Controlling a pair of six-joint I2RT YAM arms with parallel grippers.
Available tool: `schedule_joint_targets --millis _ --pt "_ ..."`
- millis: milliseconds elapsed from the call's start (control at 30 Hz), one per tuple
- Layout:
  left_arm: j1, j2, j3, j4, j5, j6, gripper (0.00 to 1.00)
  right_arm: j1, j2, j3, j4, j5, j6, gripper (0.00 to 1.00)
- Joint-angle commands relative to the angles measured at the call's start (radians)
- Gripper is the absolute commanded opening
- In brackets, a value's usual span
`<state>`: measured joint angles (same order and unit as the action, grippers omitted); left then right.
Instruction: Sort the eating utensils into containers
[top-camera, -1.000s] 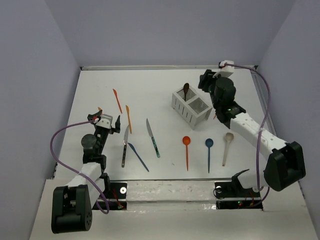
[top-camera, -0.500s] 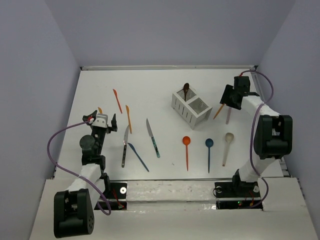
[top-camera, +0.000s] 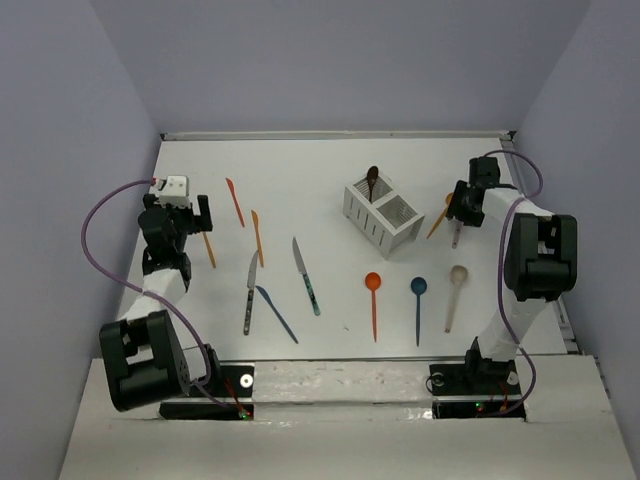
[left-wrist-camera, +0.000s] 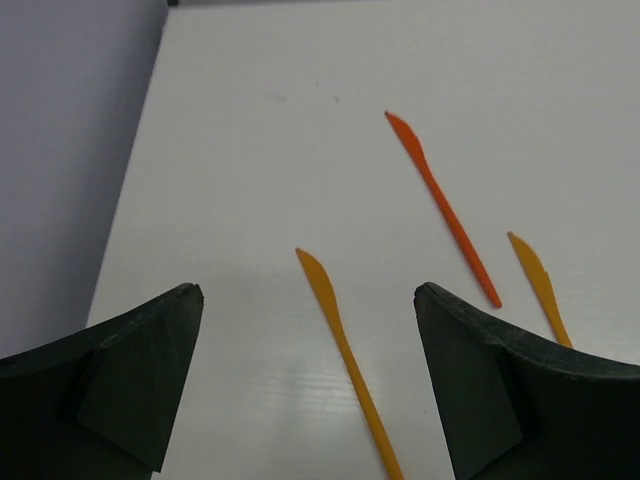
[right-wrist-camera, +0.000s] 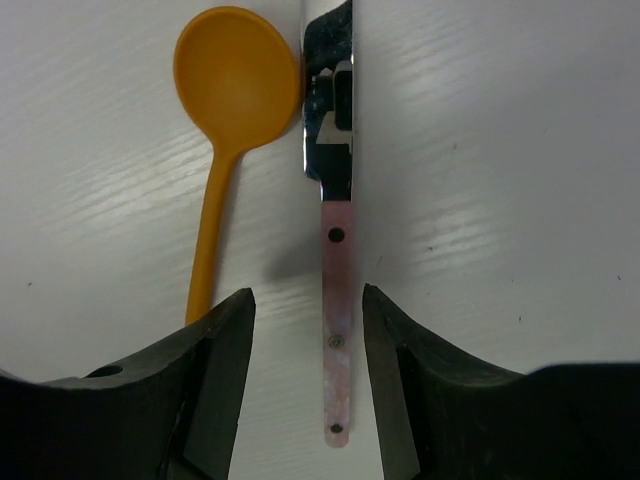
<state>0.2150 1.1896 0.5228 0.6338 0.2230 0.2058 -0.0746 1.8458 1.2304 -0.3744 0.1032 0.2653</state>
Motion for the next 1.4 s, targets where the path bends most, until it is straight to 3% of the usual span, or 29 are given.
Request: schedule_joint_targets --millis 0,200,367,467,667,867,967,1033,1133,1200,1367 --pt "0.118 0.085 0.028 -0.034 0.171 -0.115 0.99 -0.027 0.064 0.076 -0.006 -0.007 -0.026 0.52" --pt "0.149 0.056 -0.07 0.11 0.288 -0.131 0.99 -0.045 0.113 0.095 -0.011 0.032 -0.029 0.51" --pt "0.15 0.044 -0.084 0.138 0.28 -0.137 0.99 -0.045 0.151 0.106 -0.011 0.026 -0.04 0.46" --pt "0.15 0.038 -0.098 0.167 0.28 -0.141 0.99 -0.045 0.162 0.106 -0.009 0.02 -0.038 0.27" --pt "0.15 0.03 -0.109 0.176 0.291 -0.137 0.99 -0.045 0.109 0.087 -0.008 0.073 -0.049 0.0" --pt "0.149 0.012 -0.127 0.193 0.297 -0.134 0.99 -0.045 -0.069 0.051 0.009 0.133 -0.012 0.0" --pt "0.15 0.001 -0.138 0.202 0.303 -0.132 0.99 -0.045 -0.303 -0.06 0.164 0.031 0.044 0.0" --pt "0.15 -0.002 -0.139 0.204 0.306 -0.132 0.99 -0.015 -0.496 -0.176 0.363 -0.017 0.077 0.0" --pt "0.149 -0.004 -0.144 0.21 0.309 -0.132 0.99 0.12 -0.662 -0.262 0.601 0.095 0.068 0.0" --pt "0.15 -0.005 -0.145 0.214 0.312 -0.131 0.99 0.252 -0.701 -0.287 0.742 0.165 0.019 0.0" --pt "0.15 -0.038 -0.173 0.236 0.328 -0.123 0.99 0.427 -0.688 -0.373 0.966 0.332 0.074 0.0"
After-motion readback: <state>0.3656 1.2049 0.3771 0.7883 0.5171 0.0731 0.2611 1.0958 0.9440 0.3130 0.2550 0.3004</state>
